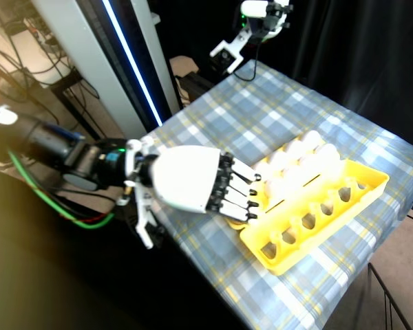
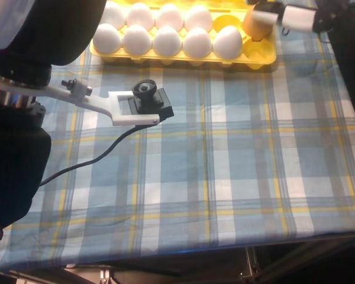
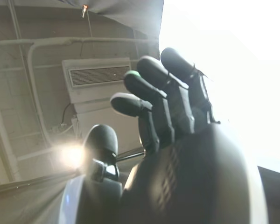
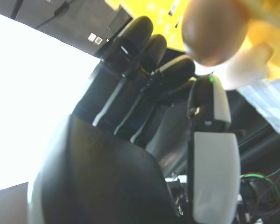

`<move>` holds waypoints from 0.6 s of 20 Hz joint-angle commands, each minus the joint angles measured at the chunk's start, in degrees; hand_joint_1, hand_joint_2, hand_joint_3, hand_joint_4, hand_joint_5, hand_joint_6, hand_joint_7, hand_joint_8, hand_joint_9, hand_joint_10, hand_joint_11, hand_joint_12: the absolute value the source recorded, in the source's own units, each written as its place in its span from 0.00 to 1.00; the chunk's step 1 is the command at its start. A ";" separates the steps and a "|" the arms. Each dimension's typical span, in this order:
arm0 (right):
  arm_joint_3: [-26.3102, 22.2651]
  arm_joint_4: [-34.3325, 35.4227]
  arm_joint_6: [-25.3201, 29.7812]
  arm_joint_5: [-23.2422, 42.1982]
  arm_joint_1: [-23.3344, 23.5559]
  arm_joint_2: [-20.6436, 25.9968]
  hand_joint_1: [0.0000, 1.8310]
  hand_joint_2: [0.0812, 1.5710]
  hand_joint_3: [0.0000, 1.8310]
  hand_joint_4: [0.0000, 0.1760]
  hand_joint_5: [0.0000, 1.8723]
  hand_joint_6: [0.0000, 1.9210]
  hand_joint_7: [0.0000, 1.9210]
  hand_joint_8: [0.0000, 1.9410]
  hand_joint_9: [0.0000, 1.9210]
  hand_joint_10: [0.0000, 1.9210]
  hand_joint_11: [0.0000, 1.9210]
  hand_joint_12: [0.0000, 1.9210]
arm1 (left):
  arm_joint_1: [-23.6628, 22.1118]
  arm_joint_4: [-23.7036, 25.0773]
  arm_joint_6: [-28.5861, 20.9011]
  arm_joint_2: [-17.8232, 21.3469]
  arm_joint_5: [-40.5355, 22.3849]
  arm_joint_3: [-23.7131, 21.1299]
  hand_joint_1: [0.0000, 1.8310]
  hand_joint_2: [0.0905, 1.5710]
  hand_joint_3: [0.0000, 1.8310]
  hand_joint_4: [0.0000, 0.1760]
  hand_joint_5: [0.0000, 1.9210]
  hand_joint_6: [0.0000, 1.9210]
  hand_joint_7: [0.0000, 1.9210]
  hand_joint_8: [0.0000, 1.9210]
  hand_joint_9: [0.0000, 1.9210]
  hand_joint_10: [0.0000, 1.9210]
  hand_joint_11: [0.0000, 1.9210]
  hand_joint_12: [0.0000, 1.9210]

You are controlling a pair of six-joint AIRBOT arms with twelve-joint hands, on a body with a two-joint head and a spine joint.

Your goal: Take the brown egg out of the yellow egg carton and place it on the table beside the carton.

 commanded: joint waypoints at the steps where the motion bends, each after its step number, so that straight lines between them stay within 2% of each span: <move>1: -0.47 -0.25 0.18 8.09 0.64 0.30 0.67 0.68 0.00 0.00 0.52 0.57 0.58 0.35 0.52 0.00 0.45 0.04 | -1.06 2.03 -0.64 -0.36 -5.09 -0.54 0.11 0.89 0.00 0.00 0.24 0.90 0.22 0.75 0.19 0.77 0.09 0.85; 2: -0.96 -0.51 0.18 8.47 0.64 0.79 0.67 0.68 0.00 0.00 0.52 0.56 0.58 0.36 0.52 0.00 0.44 0.04 | -1.06 2.03 -0.64 -0.35 -5.09 -0.54 0.14 0.90 0.00 0.00 0.23 0.92 0.21 0.76 0.18 0.78 0.07 0.85; 4: -2.37 -1.13 0.18 9.74 0.64 2.11 0.67 0.68 0.00 0.03 0.52 0.55 0.58 0.36 0.53 0.00 0.45 0.04 | -1.06 2.03 -0.64 -0.35 -5.09 -0.54 0.12 0.88 0.00 0.00 0.22 0.87 0.21 0.75 0.20 0.75 0.12 0.82; 5: -3.26 -1.28 0.18 10.54 0.64 4.22 0.67 0.68 0.00 0.05 0.52 0.55 0.58 0.37 0.54 0.01 0.45 0.04 | -1.06 2.03 -0.64 -0.35 -5.09 -0.54 0.11 0.88 0.00 0.00 0.23 0.85 0.21 0.75 0.19 0.76 0.11 0.82; 7: -4.75 -1.71 0.23 12.08 0.64 5.07 0.67 0.68 0.00 0.04 0.52 0.55 0.58 0.36 0.54 0.00 0.43 0.03 | -1.06 2.03 -0.64 -0.32 -5.09 -0.54 0.11 0.88 0.00 0.00 0.23 0.77 0.21 0.77 0.19 0.77 0.11 0.81; 8: -5.27 -1.87 0.25 12.62 0.63 5.40 0.67 0.68 0.00 0.04 0.52 0.55 0.58 0.36 0.54 0.00 0.44 0.03 | -1.06 2.03 -0.64 -0.30 -5.09 -0.54 0.13 0.89 0.00 0.00 0.26 0.80 0.25 0.73 0.22 0.75 0.13 0.81; 9: -5.63 -1.96 0.25 13.00 0.61 5.67 0.67 0.67 0.00 0.04 0.53 0.54 0.58 0.35 0.55 0.00 0.45 0.04 | -1.06 2.03 -0.64 -0.29 -5.09 -0.54 0.18 0.88 0.00 0.00 0.26 0.80 0.25 0.71 0.22 0.73 0.11 0.82; 10: -5.91 -2.02 0.25 13.31 0.57 5.96 0.67 0.67 0.00 0.05 0.53 0.53 0.58 0.35 0.55 0.00 0.44 0.03 | -1.06 2.03 -0.64 -0.29 -5.09 -0.54 0.17 0.88 0.00 0.00 0.25 0.81 0.25 0.71 0.22 0.73 0.12 0.83; 11: -5.83 -2.02 0.25 13.31 0.51 6.03 0.67 0.67 0.00 0.07 0.53 0.53 0.59 0.35 0.55 0.00 0.45 0.04 | -1.06 2.03 -0.64 -0.30 -5.09 -0.54 0.09 0.90 0.00 0.00 0.24 0.78 0.23 0.71 0.19 0.73 0.09 0.84; 12: -5.68 -1.99 0.25 13.31 0.36 6.03 0.67 0.67 0.00 0.13 0.53 0.51 0.59 0.37 0.56 0.01 0.49 0.06 | -1.06 2.03 -0.64 -0.31 -5.09 -0.54 0.12 0.89 0.00 0.00 0.26 0.76 0.23 0.72 0.19 0.75 0.10 0.84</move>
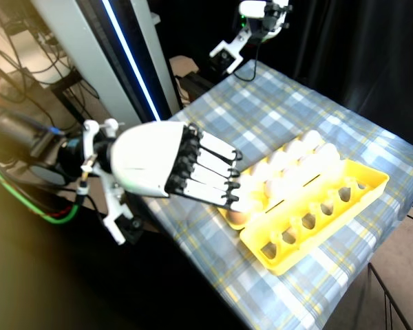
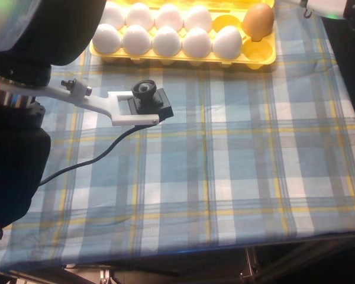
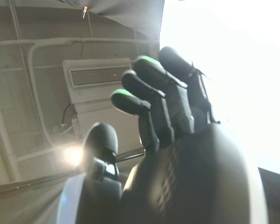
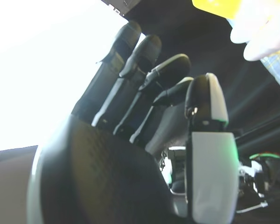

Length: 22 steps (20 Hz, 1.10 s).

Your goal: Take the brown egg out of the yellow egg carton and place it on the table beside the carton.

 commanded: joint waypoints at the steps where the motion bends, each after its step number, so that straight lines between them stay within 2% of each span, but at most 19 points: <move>1: 0.10 0.90 0.03 6.96 0.22 0.01 0.65 0.67 0.00 0.00 0.55 0.46 0.53 0.15 0.55 0.00 0.47 0.06 | -1.06 1.90 -0.63 -0.39 -5.09 -0.54 0.14 0.89 0.00 0.00 0.27 0.76 0.24 0.70 0.20 0.74 0.10 0.84; 2: 0.14 0.98 0.03 6.95 -0.09 -0.02 0.64 0.67 0.00 0.00 0.55 0.46 0.54 0.05 0.53 0.00 0.45 0.05 | -1.06 1.90 -0.63 -0.39 -5.09 -0.54 0.16 0.88 0.00 0.00 0.25 0.78 0.23 0.72 0.20 0.74 0.10 0.84; 3: 0.37 1.22 0.03 6.74 -0.40 -0.19 0.58 0.63 0.00 0.00 0.46 0.17 0.50 0.01 0.47 0.00 0.39 0.03 | -1.06 1.90 -0.63 -0.39 -5.09 -0.54 0.16 0.88 0.00 0.00 0.25 0.79 0.23 0.72 0.19 0.74 0.09 0.83; 4: 0.90 1.57 0.03 5.89 -0.72 -0.62 0.54 0.61 0.00 0.00 0.43 0.05 0.47 0.00 0.42 0.00 0.35 0.01 | -1.06 1.90 -0.63 -0.39 -5.09 -0.54 0.18 0.88 0.00 0.00 0.26 0.81 0.24 0.69 0.20 0.72 0.08 0.81; 5: 1.76 1.82 0.02 4.49 -0.86 -1.30 0.50 0.59 0.00 0.00 0.39 0.01 0.43 0.00 0.37 0.00 0.32 0.00 | -1.06 1.91 -0.63 -0.39 -5.09 -0.54 0.17 0.88 0.00 0.00 0.24 0.79 0.24 0.69 0.20 0.72 0.09 0.81; 6: 2.25 1.92 0.02 3.60 -0.86 -1.70 0.49 0.58 0.00 0.00 0.37 0.00 0.41 0.00 0.36 0.00 0.33 0.01 | -1.06 1.91 -0.63 -0.39 -5.09 -0.54 0.20 0.87 0.00 0.00 0.26 0.78 0.23 0.71 0.19 0.74 0.09 0.83; 8: 3.67 2.08 -0.10 1.10 -0.86 -2.77 0.50 0.57 0.00 0.00 0.36 0.00 0.39 0.00 0.35 0.00 0.32 0.00 | -1.05 1.92 -0.63 -0.39 -5.09 -0.54 0.14 0.89 0.00 0.00 0.23 0.78 0.20 0.75 0.17 0.76 0.07 0.84; 9: 4.55 2.28 -0.49 -0.50 -0.86 -3.40 0.49 0.57 0.00 0.00 0.36 0.00 0.39 0.00 0.35 0.00 0.33 0.01 | -1.05 1.92 -0.63 -0.39 -5.09 -0.54 0.17 0.89 0.00 0.00 0.25 0.79 0.20 0.75 0.17 0.77 0.08 0.85; 10: 5.12 2.38 -0.83 -1.52 -0.86 -3.73 0.47 0.57 0.00 0.00 0.37 0.00 0.39 0.00 0.36 0.00 0.34 0.01 | -1.05 1.92 -0.63 -0.39 -5.09 -0.54 0.16 0.88 0.00 0.00 0.27 0.76 0.22 0.72 0.19 0.75 0.10 0.84; 13: 6.98 2.50 -1.53 -4.46 -0.86 -5.18 0.47 0.57 0.00 0.00 0.39 0.00 0.40 0.00 0.41 0.01 0.41 0.04 | -1.04 1.93 -0.63 -0.38 -5.09 -0.54 0.13 0.90 0.00 0.00 0.29 0.75 0.24 0.71 0.19 0.75 0.10 0.86; 14: 7.28 2.51 -1.54 -4.89 -0.86 -5.42 0.47 0.57 0.00 0.00 0.39 0.00 0.40 0.00 0.42 0.01 0.42 0.04 | -1.04 1.93 -0.63 -0.37 -5.09 -0.54 0.09 0.92 0.00 0.00 0.28 0.75 0.22 0.71 0.17 0.76 0.08 0.87; 16: 7.89 2.51 -1.87 -6.07 -0.86 -5.84 0.48 0.57 0.00 0.00 0.40 0.01 0.42 0.01 0.45 0.01 0.45 0.05 | -1.03 1.93 -0.63 -0.37 -5.09 -0.54 0.07 0.91 0.00 0.00 0.27 0.72 0.23 0.72 0.17 0.76 0.07 0.87; 18: 8.10 2.51 -3.07 -7.10 -0.85 -5.93 0.48 0.58 0.00 0.00 0.42 0.01 0.43 0.01 0.44 0.01 0.41 0.04 | -1.03 1.93 -0.63 -0.37 -5.09 -0.54 0.08 0.90 0.00 0.00 0.28 0.71 0.23 0.73 0.16 0.77 0.06 0.90; 20: 8.43 2.52 -3.40 -7.72 -0.85 -6.27 0.49 0.58 0.00 0.00 0.43 0.01 0.44 0.01 0.41 0.00 0.29 0.00 | -1.03 1.94 -0.63 -0.37 -5.09 -0.54 0.04 0.91 0.00 0.00 0.27 0.66 0.26 0.67 0.19 0.72 0.08 0.89; 21: 8.65 2.53 -3.42 -7.97 -0.85 -6.53 0.49 0.58 0.00 0.00 0.43 0.01 0.44 0.01 0.41 0.00 0.31 0.01 | -1.03 1.94 -0.63 -0.37 -5.09 -0.54 0.11 0.90 0.00 0.00 0.31 0.62 0.28 0.62 0.21 0.68 0.08 0.86; 22: 8.85 2.54 -3.43 -8.18 -0.85 -6.77 0.50 0.58 0.00 0.00 0.43 0.01 0.45 0.01 0.41 0.00 0.32 0.01 | -1.02 1.94 -0.63 -0.37 -5.09 -0.54 0.13 0.89 0.00 0.00 0.32 0.65 0.28 0.63 0.21 0.70 0.07 0.85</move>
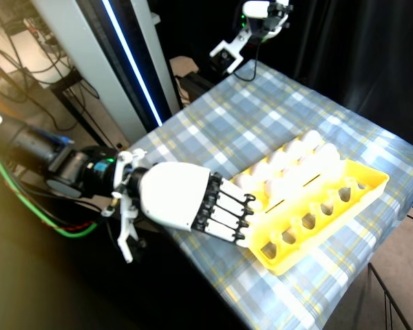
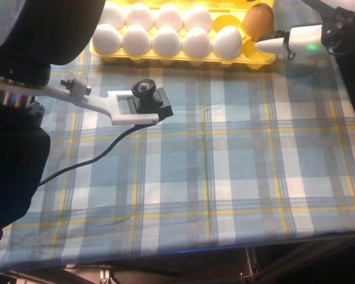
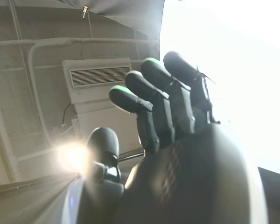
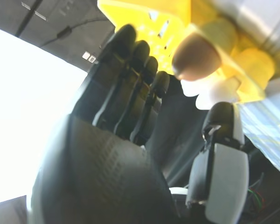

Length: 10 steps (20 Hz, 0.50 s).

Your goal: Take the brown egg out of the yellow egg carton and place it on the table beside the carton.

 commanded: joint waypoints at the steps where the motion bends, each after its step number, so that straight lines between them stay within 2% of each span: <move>1: 0.45 0.27 -0.15 6.38 0.57 -0.41 0.50 0.58 0.00 0.00 0.43 0.01 0.45 0.01 0.41 0.00 0.31 0.01 | -1.02 2.05 -0.63 -0.38 -5.09 -0.54 0.13 0.89 0.00 0.00 0.32 0.69 0.29 0.65 0.23 0.70 0.08 0.83; 2: 0.76 0.30 -0.15 6.11 0.57 -0.73 0.51 0.58 0.00 0.00 0.44 0.01 0.45 0.01 0.41 0.00 0.31 0.01 | -1.02 2.05 -0.63 -0.38 -5.09 -0.54 0.08 0.91 0.00 0.00 0.28 0.71 0.26 0.68 0.20 0.73 0.07 0.85; 4: 1.20 0.42 -0.17 5.71 0.57 -1.07 0.52 0.59 0.00 0.00 0.45 0.01 0.47 0.01 0.43 0.01 0.36 0.03 | -1.02 2.05 -0.63 -0.38 -5.09 -0.54 0.03 0.91 0.00 0.00 0.26 0.70 0.25 0.70 0.19 0.73 0.09 0.85; 5: 1.24 0.48 -0.18 5.69 0.57 -1.08 0.53 0.60 0.00 0.00 0.47 0.00 0.49 0.01 0.47 0.01 0.39 0.05 | -1.02 2.05 -0.63 -0.38 -5.09 -0.54 0.00 0.91 0.00 0.00 0.21 0.69 0.21 0.74 0.16 0.77 0.07 0.88; 6: 1.29 0.57 -0.23 5.68 0.57 -1.08 0.54 0.61 0.00 0.00 0.48 0.00 0.51 0.00 0.50 0.01 0.41 0.06 | -1.02 2.05 -0.63 -0.38 -5.09 -0.55 0.03 0.91 0.00 0.00 0.22 0.71 0.19 0.76 0.14 0.78 0.05 0.89; 7: 1.35 0.62 -0.40 5.64 0.57 -1.09 0.55 0.61 0.00 0.00 0.49 0.00 0.53 0.01 0.52 0.01 0.45 0.08 | -1.02 2.05 -0.63 -0.38 -5.09 -0.55 0.11 0.89 0.00 0.00 0.29 0.70 0.24 0.74 0.16 0.78 0.05 0.87; 8: 1.45 0.76 -0.70 5.49 0.59 -1.16 0.57 0.61 0.00 0.00 0.51 0.00 0.54 0.00 0.56 0.01 0.49 0.10 | -1.02 2.05 -0.63 -0.38 -5.09 -0.55 0.11 0.91 0.00 0.00 0.30 0.69 0.25 0.70 0.18 0.75 0.06 0.86; 9: 1.59 0.91 -1.05 5.27 0.72 -1.29 0.61 0.63 0.00 0.00 0.60 0.28 0.54 0.01 0.57 0.00 0.50 0.11 | -1.02 2.05 -0.63 -0.39 -5.09 -0.55 0.11 0.90 0.00 0.00 0.31 0.68 0.28 0.67 0.21 0.72 0.07 0.82; 10: 1.72 1.00 -1.39 5.05 0.94 -1.44 0.61 0.65 0.00 0.00 0.59 0.38 0.55 0.00 0.57 0.00 0.50 0.11 | -1.02 2.05 -0.63 -0.39 -5.09 -0.55 0.12 0.88 0.00 0.00 0.31 0.68 0.29 0.67 0.23 0.71 0.09 0.80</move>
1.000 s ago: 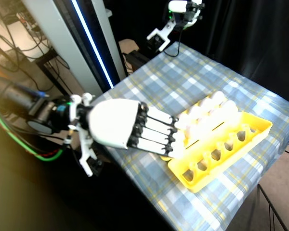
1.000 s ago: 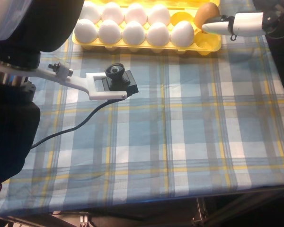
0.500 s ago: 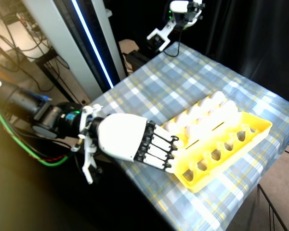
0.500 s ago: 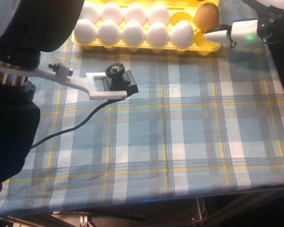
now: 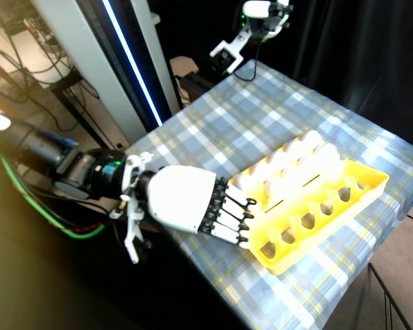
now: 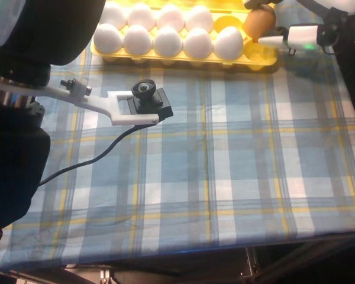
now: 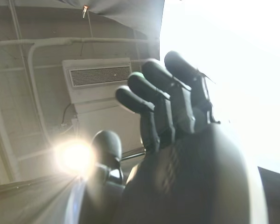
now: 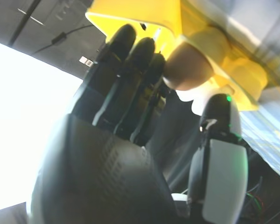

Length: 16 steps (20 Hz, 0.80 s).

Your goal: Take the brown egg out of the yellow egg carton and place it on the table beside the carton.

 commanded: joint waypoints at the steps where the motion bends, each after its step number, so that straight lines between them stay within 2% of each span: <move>1: 0.50 0.14 -0.93 4.79 0.86 -0.28 0.62 0.66 0.00 0.00 0.58 0.41 0.55 0.00 0.57 0.00 0.50 0.12 | -1.05 2.03 -0.65 -0.39 -5.06 -0.55 0.12 0.89 0.00 0.00 0.30 0.68 0.26 0.71 0.20 0.74 0.06 0.85; 3: 0.93 0.18 -1.30 4.27 1.46 -0.70 0.64 0.66 0.00 0.00 0.58 0.41 0.55 0.00 0.58 0.00 0.52 0.14 | -1.05 2.03 -0.65 -0.39 -5.06 -0.55 0.11 0.90 0.00 0.00 0.30 0.65 0.26 0.71 0.20 0.74 0.08 0.84; 6: 1.14 0.19 -1.30 4.19 1.82 -0.79 0.64 0.66 0.00 0.00 0.59 0.40 0.55 0.00 0.59 0.00 0.53 0.16 | -1.05 2.03 -0.65 -0.40 -5.06 -0.55 0.08 0.91 0.00 0.00 0.29 0.69 0.27 0.69 0.20 0.73 0.08 0.86; 8: 1.15 0.19 -1.30 4.19 2.01 -0.79 0.64 0.66 0.00 0.00 0.59 0.40 0.55 0.00 0.58 0.00 0.52 0.15 | -1.05 2.03 -0.65 -0.40 -5.06 -0.55 0.06 0.90 0.00 0.00 0.24 0.65 0.21 0.74 0.16 0.77 0.06 0.89; 9: 1.15 0.21 -1.30 4.20 2.15 -0.79 0.64 0.66 0.00 0.00 0.59 0.40 0.54 0.00 0.58 0.00 0.51 0.15 | -1.05 2.03 -0.65 -0.40 -5.06 -0.55 0.10 0.89 0.00 0.00 0.25 0.68 0.21 0.74 0.16 0.76 0.07 0.89; 11: 1.11 0.21 -1.29 4.22 2.59 -0.79 0.64 0.66 0.00 0.00 0.59 0.40 0.55 0.00 0.56 0.00 0.49 0.14 | -1.05 2.03 -0.65 -0.40 -5.06 -0.55 0.10 0.90 0.00 0.00 0.28 0.69 0.22 0.73 0.15 0.77 0.06 0.90; 13: 0.51 0.19 -1.27 4.60 3.54 -0.72 0.65 0.66 0.00 0.00 0.59 0.40 0.55 0.00 0.55 0.00 0.48 0.14 | -1.05 2.03 -0.65 -0.39 -5.06 -0.55 0.03 0.91 0.00 0.00 0.28 0.67 0.26 0.72 0.20 0.73 0.10 0.86; 14: 0.01 0.13 -1.27 5.10 3.74 -0.49 0.64 0.66 0.00 0.00 0.58 0.41 0.55 0.00 0.54 0.00 0.49 0.11 | -1.05 2.03 -0.65 -0.39 -5.06 -0.55 0.05 0.91 0.00 0.00 0.29 0.67 0.27 0.68 0.21 0.70 0.11 0.85; 15: -1.00 -0.15 -1.27 5.92 3.85 0.47 0.64 0.66 0.00 0.00 0.58 0.41 0.55 0.00 0.54 0.00 0.51 0.08 | -1.05 2.03 -0.65 -0.39 -5.06 -0.55 0.06 0.91 0.00 0.00 0.28 0.69 0.26 0.69 0.21 0.70 0.12 0.85; 16: -2.12 -0.56 -1.26 6.72 3.92 1.67 0.64 0.66 0.00 0.00 0.57 0.42 0.54 0.00 0.53 0.00 0.51 0.06 | -1.05 2.04 -0.65 -0.37 -5.06 -0.55 0.09 0.90 0.00 0.00 0.29 0.68 0.25 0.67 0.20 0.68 0.09 0.85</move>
